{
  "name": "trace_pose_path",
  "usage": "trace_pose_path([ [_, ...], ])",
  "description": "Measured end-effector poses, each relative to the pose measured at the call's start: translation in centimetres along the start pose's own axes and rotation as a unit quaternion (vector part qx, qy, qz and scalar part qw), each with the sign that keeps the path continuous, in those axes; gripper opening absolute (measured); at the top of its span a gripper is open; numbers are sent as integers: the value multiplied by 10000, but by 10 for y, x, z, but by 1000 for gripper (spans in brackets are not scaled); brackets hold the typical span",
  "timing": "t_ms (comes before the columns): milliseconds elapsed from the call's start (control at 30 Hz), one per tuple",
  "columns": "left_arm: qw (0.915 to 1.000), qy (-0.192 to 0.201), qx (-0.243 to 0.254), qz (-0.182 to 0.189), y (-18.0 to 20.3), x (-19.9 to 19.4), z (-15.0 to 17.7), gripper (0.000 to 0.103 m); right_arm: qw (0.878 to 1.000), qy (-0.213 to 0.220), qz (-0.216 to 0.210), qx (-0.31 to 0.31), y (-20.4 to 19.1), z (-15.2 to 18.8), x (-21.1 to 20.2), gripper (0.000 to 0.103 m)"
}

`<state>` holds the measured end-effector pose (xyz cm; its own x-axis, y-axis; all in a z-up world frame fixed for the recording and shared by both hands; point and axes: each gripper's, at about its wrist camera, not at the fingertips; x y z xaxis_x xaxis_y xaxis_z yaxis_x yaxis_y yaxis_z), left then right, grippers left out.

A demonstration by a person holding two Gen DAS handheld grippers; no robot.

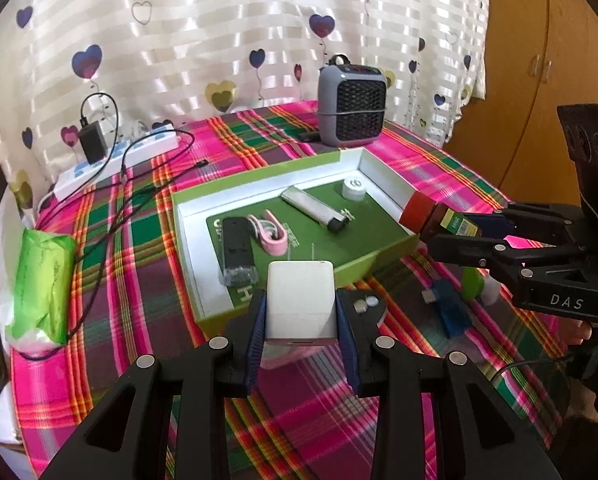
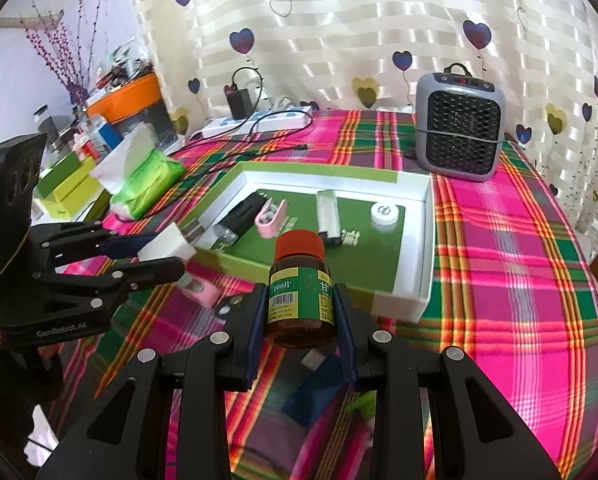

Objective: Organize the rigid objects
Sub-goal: 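Carry the brown bottle with the right tool toward the box while the left tool carries the white cube, then lower the bottle with the right tool into the box while the left tool lowers the white cube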

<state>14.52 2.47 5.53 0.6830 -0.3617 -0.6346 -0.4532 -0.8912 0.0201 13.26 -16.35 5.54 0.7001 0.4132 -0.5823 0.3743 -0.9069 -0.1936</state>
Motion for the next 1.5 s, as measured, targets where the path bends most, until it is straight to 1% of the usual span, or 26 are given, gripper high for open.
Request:
trace_pose_path([
  [300,9999,24,-124,-10,-10,17,-15,32,9997,16,230,-8,13,-18,16,33],
  [433,9999,-9,-137,-3,-11,27,-19,32,9996,-22,266,-3,19,-25,26,33],
  [700,9995,-214,-249,-16,-14,50,-16,32,9997,-212,62,-47,19,-42,57,33],
  [933,9992,-259,-294,-62,-18,58,-17,32,9988,-458,3,-164,15,-51,90,33],
  [1200,9988,-319,-375,-45,-23,64,-15,32,9979,-584,-119,-250,9,-56,112,33],
  [1400,9985,-390,-379,-16,-21,69,-14,32,9968,-722,-116,-307,6,-57,127,33],
  [1500,9981,-397,-465,2,-22,71,-14,32,9967,-743,-129,-315,5,-58,131,33],
])
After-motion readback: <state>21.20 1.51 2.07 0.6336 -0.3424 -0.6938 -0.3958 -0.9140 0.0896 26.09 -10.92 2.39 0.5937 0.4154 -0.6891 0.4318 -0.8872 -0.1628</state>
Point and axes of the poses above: each gripper's, at about its wrist camera, not at the fingertips, and x roughly the way its jaws point, y to its right, z to its underside, and after that the axes turned 7 degrees about y, right-handed
